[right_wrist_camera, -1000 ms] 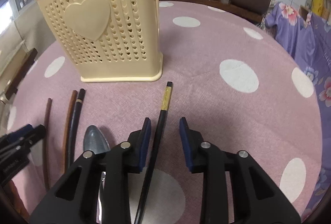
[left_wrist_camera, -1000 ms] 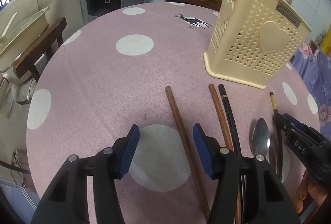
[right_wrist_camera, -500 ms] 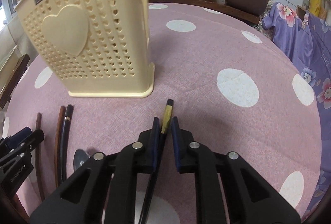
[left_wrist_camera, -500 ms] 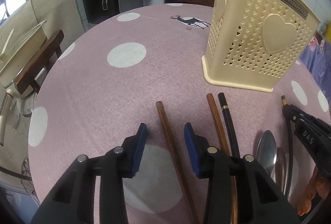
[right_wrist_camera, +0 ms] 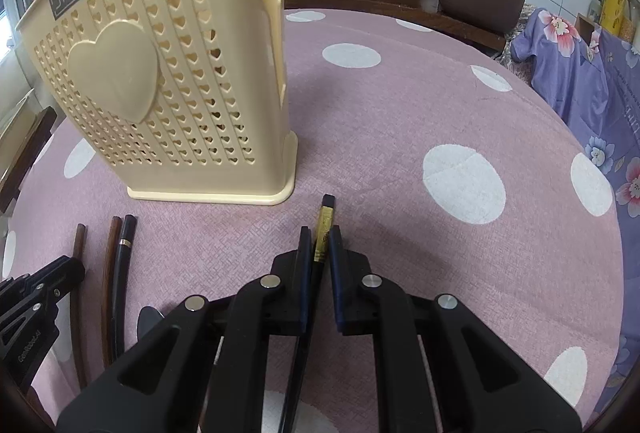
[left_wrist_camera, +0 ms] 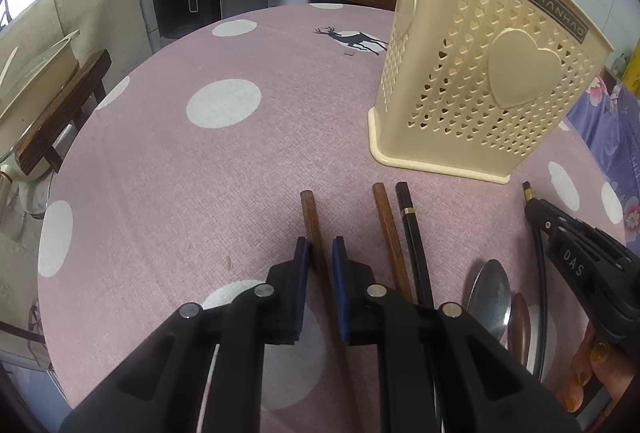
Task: Organize utensils
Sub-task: 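Close the left tool on a brown chopstick while the right tool holds the black chopstick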
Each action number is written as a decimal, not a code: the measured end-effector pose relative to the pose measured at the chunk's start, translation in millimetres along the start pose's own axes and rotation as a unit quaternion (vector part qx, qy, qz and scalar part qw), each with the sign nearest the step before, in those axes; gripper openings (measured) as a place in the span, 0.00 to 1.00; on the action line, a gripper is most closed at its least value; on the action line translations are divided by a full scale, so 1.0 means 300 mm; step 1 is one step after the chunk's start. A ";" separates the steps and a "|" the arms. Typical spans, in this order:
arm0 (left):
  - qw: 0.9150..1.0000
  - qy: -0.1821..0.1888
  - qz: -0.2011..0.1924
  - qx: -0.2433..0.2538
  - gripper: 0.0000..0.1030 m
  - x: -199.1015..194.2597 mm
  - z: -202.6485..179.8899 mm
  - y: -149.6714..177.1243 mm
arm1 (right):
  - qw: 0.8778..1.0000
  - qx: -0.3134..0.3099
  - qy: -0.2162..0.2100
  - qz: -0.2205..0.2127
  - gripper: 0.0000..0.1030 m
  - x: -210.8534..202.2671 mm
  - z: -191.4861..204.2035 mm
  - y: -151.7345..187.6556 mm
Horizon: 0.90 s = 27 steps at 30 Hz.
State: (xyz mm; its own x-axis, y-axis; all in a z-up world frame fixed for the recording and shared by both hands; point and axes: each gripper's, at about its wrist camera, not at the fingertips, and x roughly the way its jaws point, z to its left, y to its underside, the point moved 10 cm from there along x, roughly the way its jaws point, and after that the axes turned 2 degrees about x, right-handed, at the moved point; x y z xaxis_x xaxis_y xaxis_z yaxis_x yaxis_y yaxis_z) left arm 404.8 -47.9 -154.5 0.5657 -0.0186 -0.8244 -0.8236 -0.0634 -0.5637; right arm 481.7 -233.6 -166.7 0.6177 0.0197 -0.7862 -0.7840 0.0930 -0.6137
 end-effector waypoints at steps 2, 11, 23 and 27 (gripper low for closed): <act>1.000 -0.003 -0.002 0.003 0.12 0.002 -0.003 -0.002 | 1.000 0.001 0.000 0.000 0.10 -0.001 0.004 0.001; 1.000 -0.004 -0.011 0.000 0.09 0.002 -0.008 -0.007 | 1.000 0.013 -0.010 -0.002 0.08 0.002 -0.006 -0.002; 1.000 0.025 -0.016 -0.006 0.08 -0.008 -0.004 -0.033 | 0.998 0.047 -0.043 -0.022 0.07 -0.048 -0.037 -0.014; 0.999 0.036 -0.030 -0.013 0.08 -0.046 0.002 -0.062 | 0.996 0.051 -0.059 -0.043 0.07 -0.110 -0.047 -0.026</act>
State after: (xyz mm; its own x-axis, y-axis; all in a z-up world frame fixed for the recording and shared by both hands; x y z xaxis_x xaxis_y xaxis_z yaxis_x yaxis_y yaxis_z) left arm 412.2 -45.9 -132.7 0.6167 -0.0862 -0.7824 -0.7869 -0.0920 -0.6101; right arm 466.7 -249.0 -137.0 0.6893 0.1235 -0.7139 -0.7219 0.1997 -0.6625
